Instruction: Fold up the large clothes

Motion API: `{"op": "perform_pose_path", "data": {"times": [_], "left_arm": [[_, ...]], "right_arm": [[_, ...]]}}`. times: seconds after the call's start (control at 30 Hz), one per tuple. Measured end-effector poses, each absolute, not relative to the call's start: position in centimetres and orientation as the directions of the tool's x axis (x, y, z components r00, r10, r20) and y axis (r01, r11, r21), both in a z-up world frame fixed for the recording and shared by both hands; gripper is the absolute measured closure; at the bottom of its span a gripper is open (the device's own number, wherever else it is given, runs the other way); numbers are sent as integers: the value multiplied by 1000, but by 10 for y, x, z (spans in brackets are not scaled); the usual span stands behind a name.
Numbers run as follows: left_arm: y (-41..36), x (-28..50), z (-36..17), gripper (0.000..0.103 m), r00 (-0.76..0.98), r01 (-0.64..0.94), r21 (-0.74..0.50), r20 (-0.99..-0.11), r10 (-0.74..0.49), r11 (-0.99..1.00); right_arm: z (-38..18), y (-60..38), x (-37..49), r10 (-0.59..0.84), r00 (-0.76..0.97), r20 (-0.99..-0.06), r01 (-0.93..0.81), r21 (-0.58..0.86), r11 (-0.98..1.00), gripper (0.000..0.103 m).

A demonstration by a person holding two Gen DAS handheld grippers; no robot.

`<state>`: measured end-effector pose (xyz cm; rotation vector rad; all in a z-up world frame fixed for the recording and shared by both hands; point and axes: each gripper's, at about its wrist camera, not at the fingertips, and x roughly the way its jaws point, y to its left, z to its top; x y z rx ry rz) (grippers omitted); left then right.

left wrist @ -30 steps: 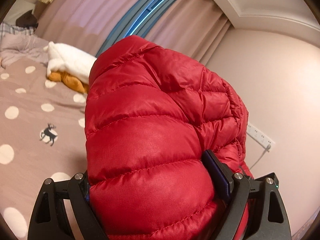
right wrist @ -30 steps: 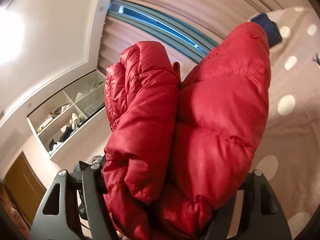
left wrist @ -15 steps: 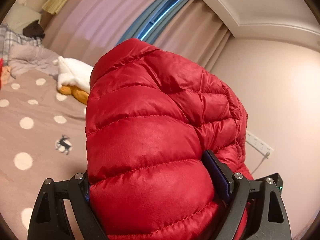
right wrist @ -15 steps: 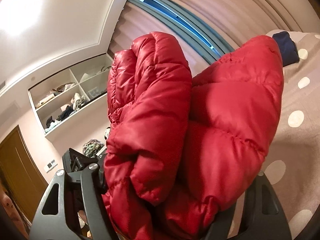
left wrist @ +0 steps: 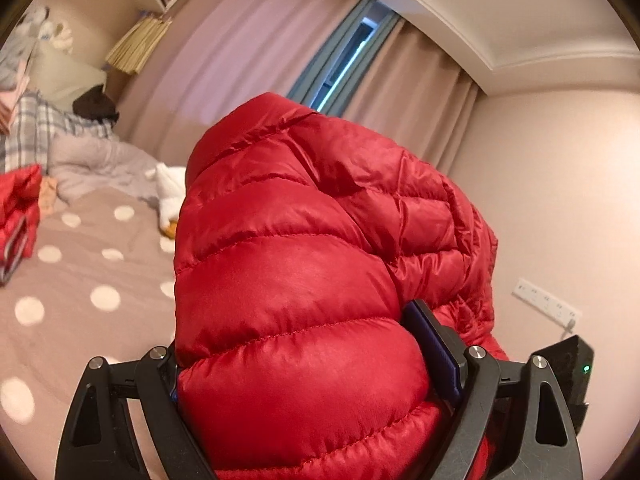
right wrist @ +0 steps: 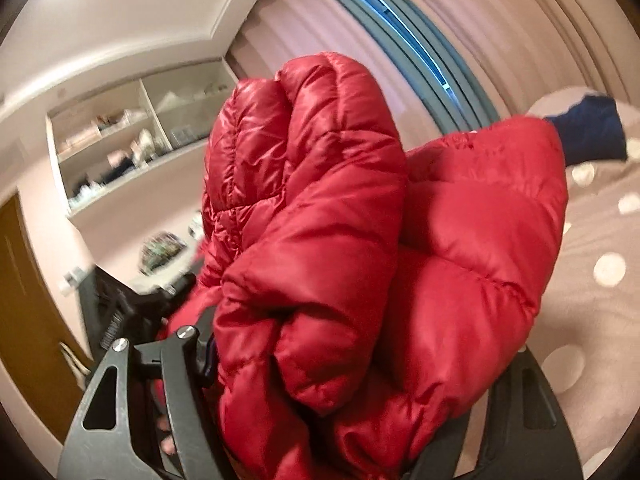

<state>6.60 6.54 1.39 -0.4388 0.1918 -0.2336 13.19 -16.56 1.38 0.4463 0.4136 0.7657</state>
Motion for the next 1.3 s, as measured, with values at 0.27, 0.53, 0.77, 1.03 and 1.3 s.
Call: {"op": "perform_pose_path", "data": {"times": [0.27, 0.53, 0.77, 1.03, 1.3], "left_arm": [[78, 125, -25, 14, 945, 144, -464, -196, -260, 874], [63, 213, -110, 14, 881, 46, -401, -416, -226, 915], [74, 260, -211, 8, 749, -66, -499, -597, -288, 864], [62, 234, -185, 8, 762, -90, -414, -615, -205, 906], [64, 184, -126, 8, 829, -117, -396, -544, -130, 911]], "right_arm": [[-9, -152, 181, 615, 730, -298, -463, 446, 766, 33], [-81, -170, 239, 476, 763, -438, -317, 388, 866, 33], [-183, -198, 283, 415, 674, -612, -174, 414, 893, 27], [-162, -182, 278, 346, 668, -659, -127, 357, 926, 15], [-128, -200, 253, 319, 684, -656, -60, 386, 921, 14]]}}
